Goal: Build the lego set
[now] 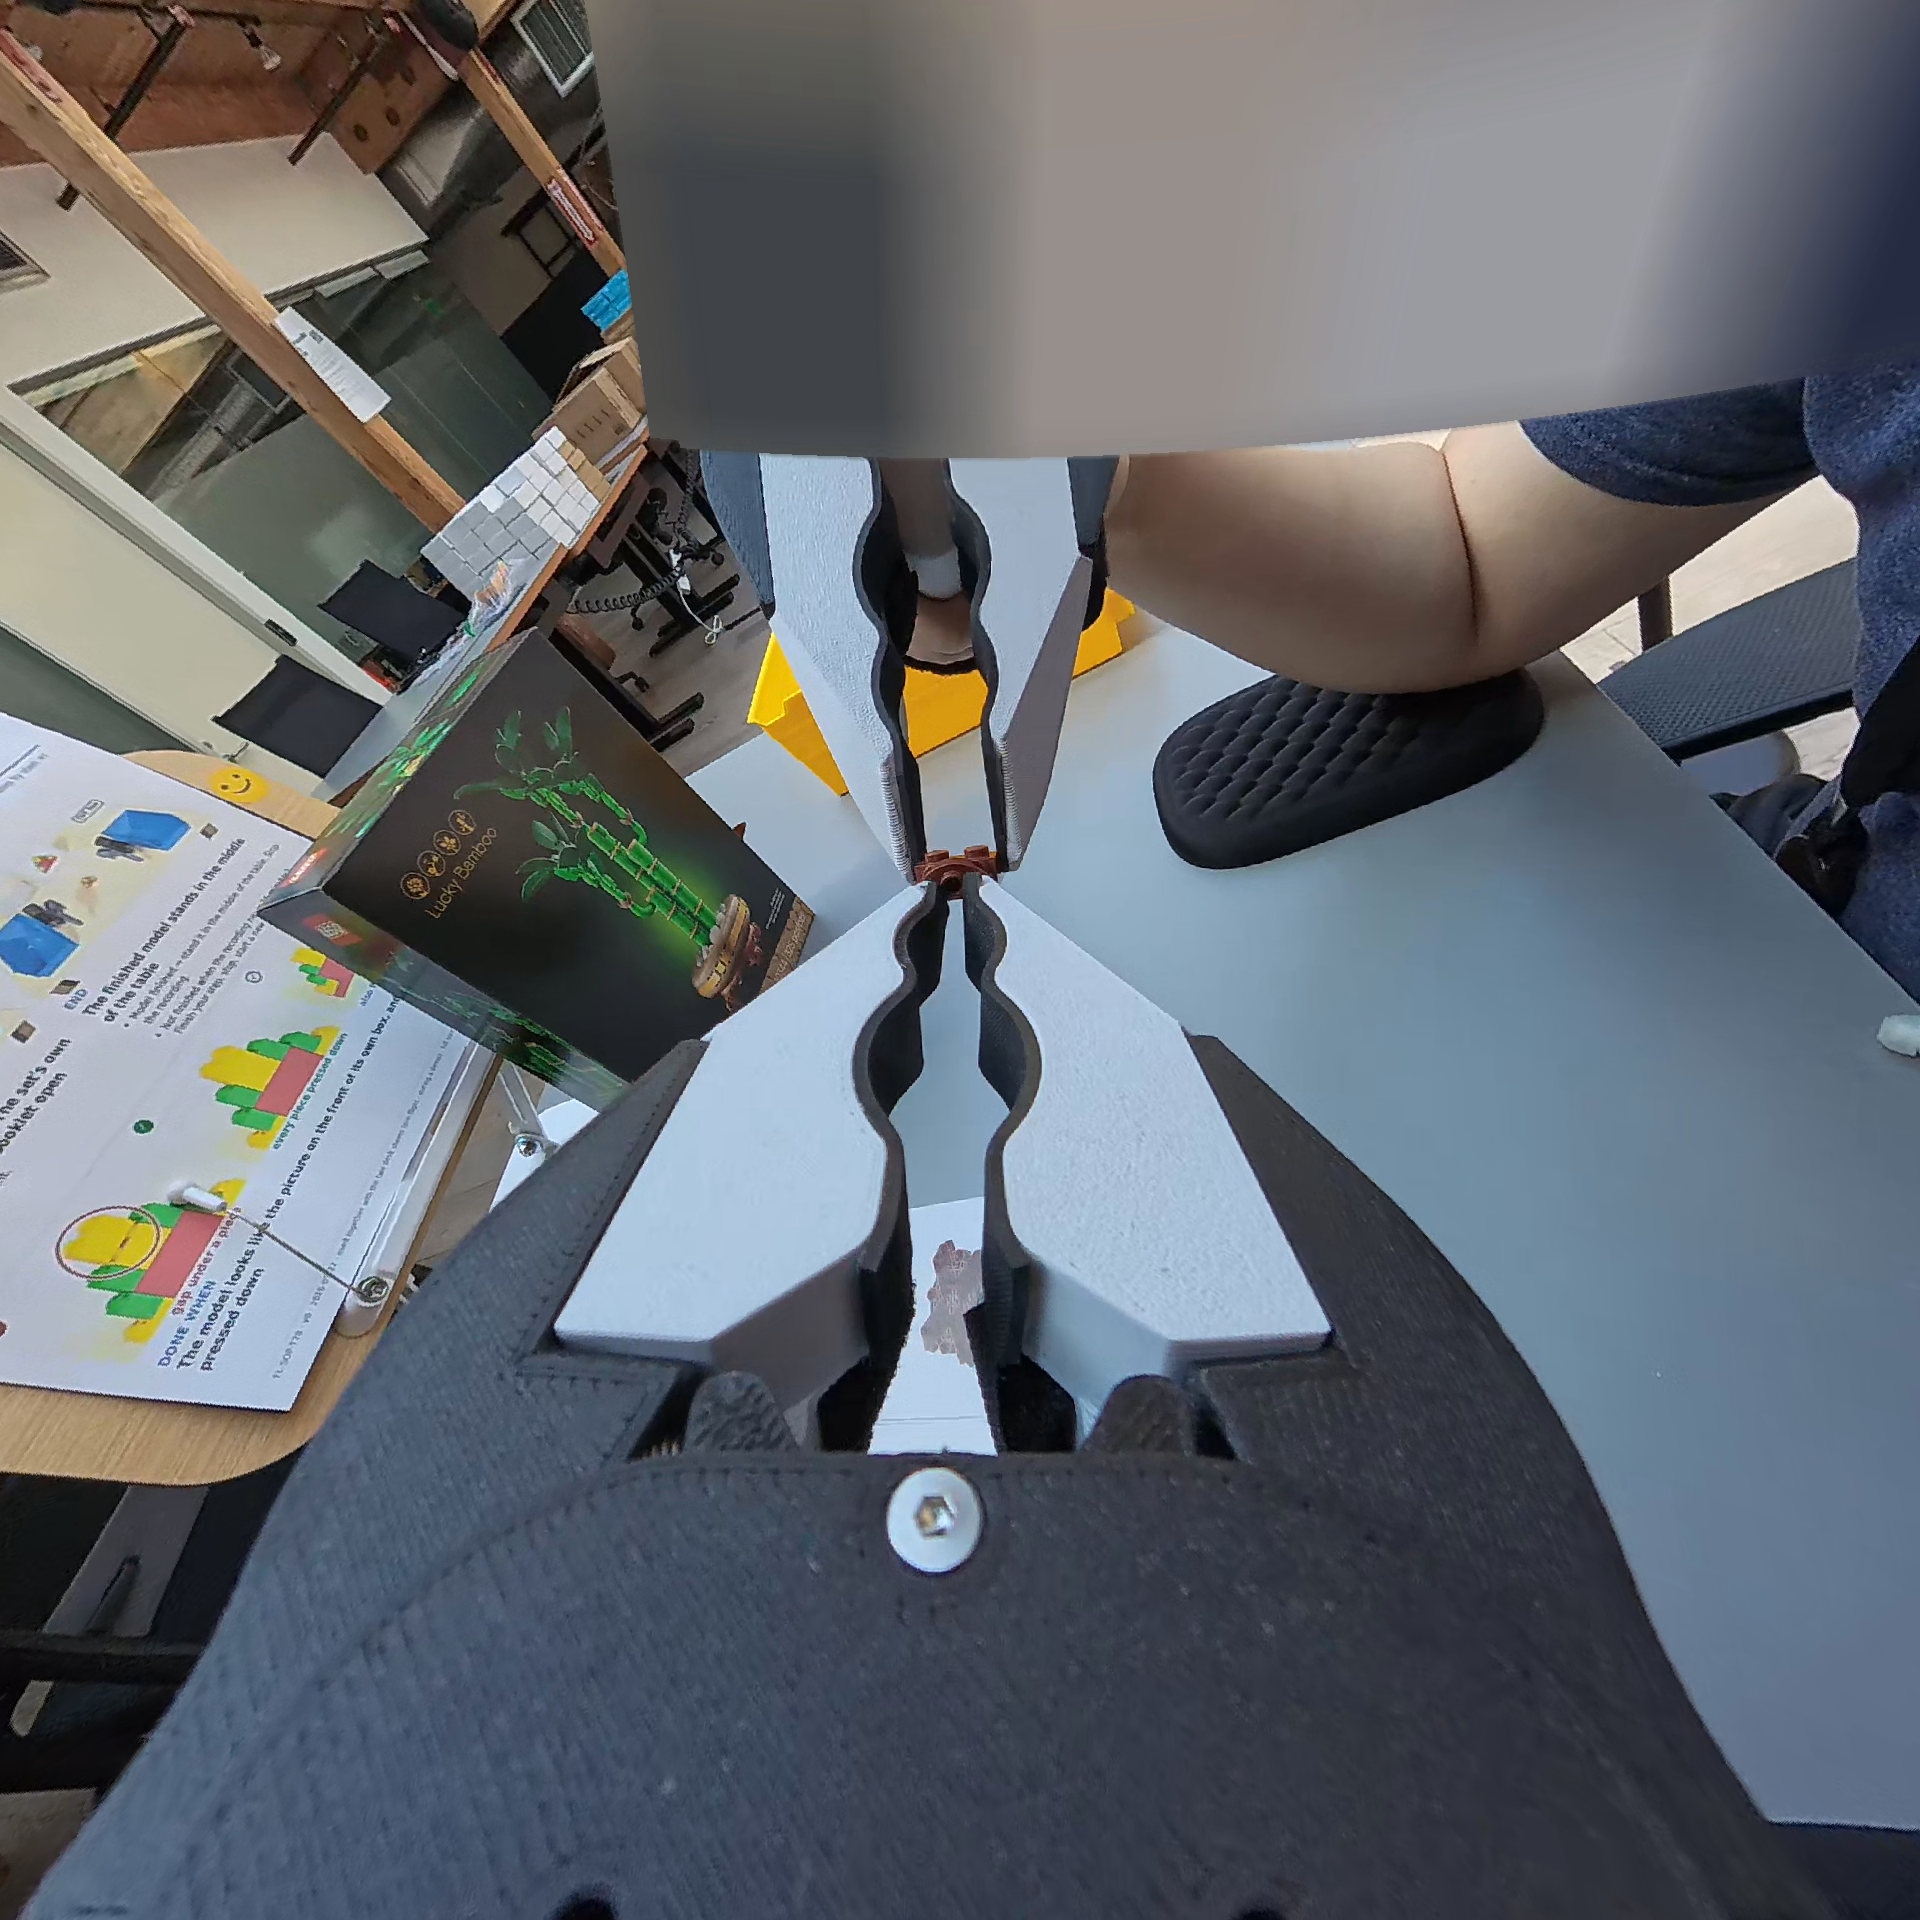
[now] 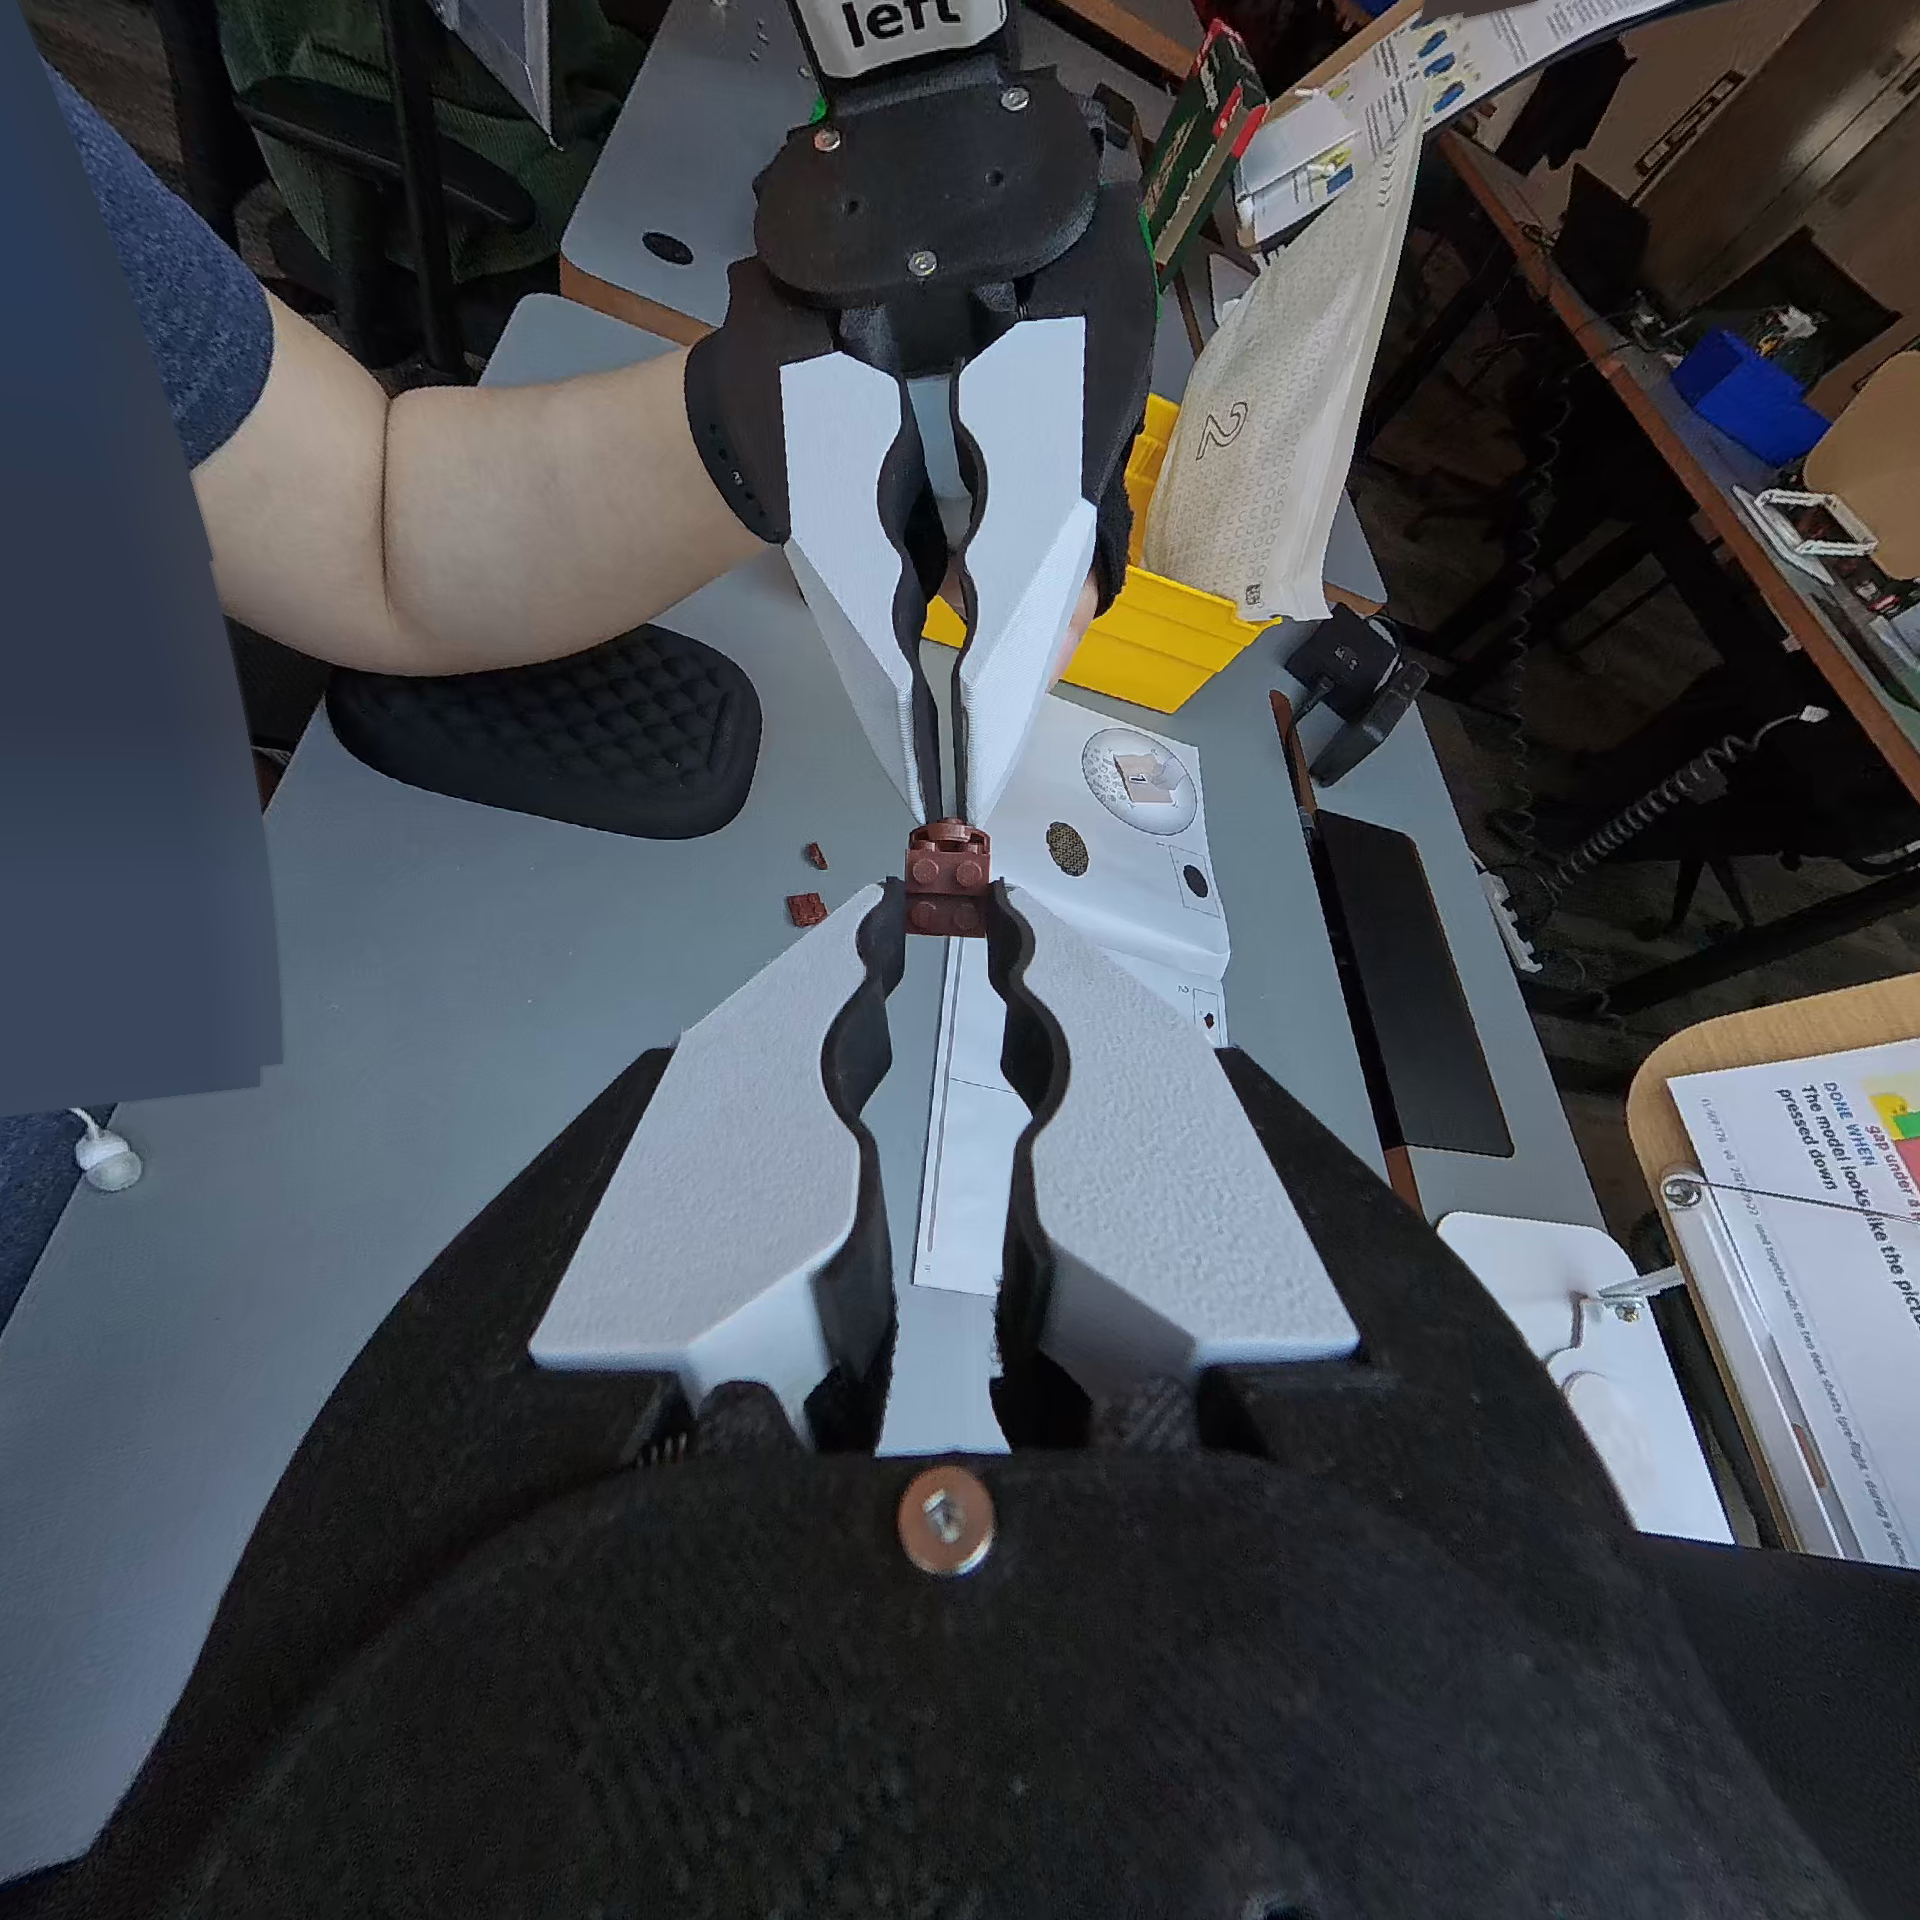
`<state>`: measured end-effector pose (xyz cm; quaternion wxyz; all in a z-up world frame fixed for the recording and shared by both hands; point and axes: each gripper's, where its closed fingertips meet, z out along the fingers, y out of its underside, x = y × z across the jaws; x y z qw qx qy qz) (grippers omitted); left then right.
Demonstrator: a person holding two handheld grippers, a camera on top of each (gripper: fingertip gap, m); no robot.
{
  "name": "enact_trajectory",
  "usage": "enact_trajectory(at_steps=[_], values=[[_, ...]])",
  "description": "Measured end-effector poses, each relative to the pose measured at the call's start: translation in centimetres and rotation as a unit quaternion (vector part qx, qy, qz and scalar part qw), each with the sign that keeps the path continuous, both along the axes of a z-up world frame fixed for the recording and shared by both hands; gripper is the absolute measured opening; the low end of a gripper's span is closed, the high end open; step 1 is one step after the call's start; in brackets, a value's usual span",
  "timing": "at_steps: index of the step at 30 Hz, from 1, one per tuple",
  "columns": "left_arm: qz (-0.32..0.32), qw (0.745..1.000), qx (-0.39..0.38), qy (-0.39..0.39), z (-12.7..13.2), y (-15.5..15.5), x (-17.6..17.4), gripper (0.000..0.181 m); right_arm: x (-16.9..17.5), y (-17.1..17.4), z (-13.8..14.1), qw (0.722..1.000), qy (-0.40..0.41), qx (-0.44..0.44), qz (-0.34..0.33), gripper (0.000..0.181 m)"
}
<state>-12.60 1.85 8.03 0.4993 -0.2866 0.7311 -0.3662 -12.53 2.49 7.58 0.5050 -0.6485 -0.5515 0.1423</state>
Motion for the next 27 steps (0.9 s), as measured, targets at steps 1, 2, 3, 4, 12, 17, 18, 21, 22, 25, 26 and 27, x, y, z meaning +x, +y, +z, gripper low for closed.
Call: enact_trajectory(at_steps=[1, 2, 3, 4, 12, 17, 18, 21, 22, 25, 26, 27], values=[[0.000, 1.000, 0.003, -0.001, 0.0, 0.0, 0.0, 0.001, 0.0, 0.0, 0.0, 1.000, 0.000, 0.001, 0.000, 0.015], [0.000, 1.000, 0.003, -0.002, 0.0, 0.0, 0.0, 0.001, 0.0, 0.0, 0.0, 1.000, 0.001, 0.000, 0.000, 0.015], [-0.001, 1.000, 0.002, 0.000, 0.0, -0.1, 0.0, 0.001, 0.0, -0.1, 0.0, 1.000, 0.000, -0.003, 0.002, 0.015], [-0.001, 1.000, 0.002, 0.004, -0.1, -0.1, 0.0, 0.001, 0.0, -0.2, -0.1, 1.000, -0.003, -0.006, 0.002, 0.015], [0.018, 0.999, 0.020, 0.045, -1.8, 0.2, 0.7, 0.001, 0.6, 0.2, -1.8, 0.998, -0.035, -0.042, -0.014, 0.014], [0.019, 0.997, 0.022, 0.072, -2.8, 0.2, 0.8, 0.001, 0.7, 0.4, -3.0, 0.996, -0.067, -0.051, -0.021, 0.014], [0.020, 0.997, 0.021, 0.073, -2.9, 0.3, 0.8, 0.001, 0.7, 0.4, -3.0, 0.996, -0.065, -0.052, -0.021, 0.014], [0.023, 0.997, 0.022, 0.075, -2.8, 0.3, 0.8, 0.001, 0.6, 0.3, -2.9, 0.996, -0.059, -0.057, -0.017, 0.014], [0.024, 0.996, 0.026, 0.079, -2.9, 0.3, 0.8, 0.001, 0.6, 0.3, -3.0, 0.996, -0.064, -0.057, -0.018, 0.014], [0.030, 0.994, 0.037, 0.095, -3.5, 0.3, 0.7, 0.001, 0.6, 0.4, -3.6, 0.995, -0.081, -0.058, -0.025, 0.014], [0.033, 0.994, 0.040, 0.099, -3.7, 0.4, 0.8, 0.001, 0.6, 0.4, -3.7, 0.994, -0.083, -0.062, -0.026, 0.014], [0.036, 0.993, 0.042, 0.102, -3.8, 0.4, 0.8, 0.001, 0.7, 0.4, -3.8, 0.994, -0.084, -0.066, -0.028, 0.014]])
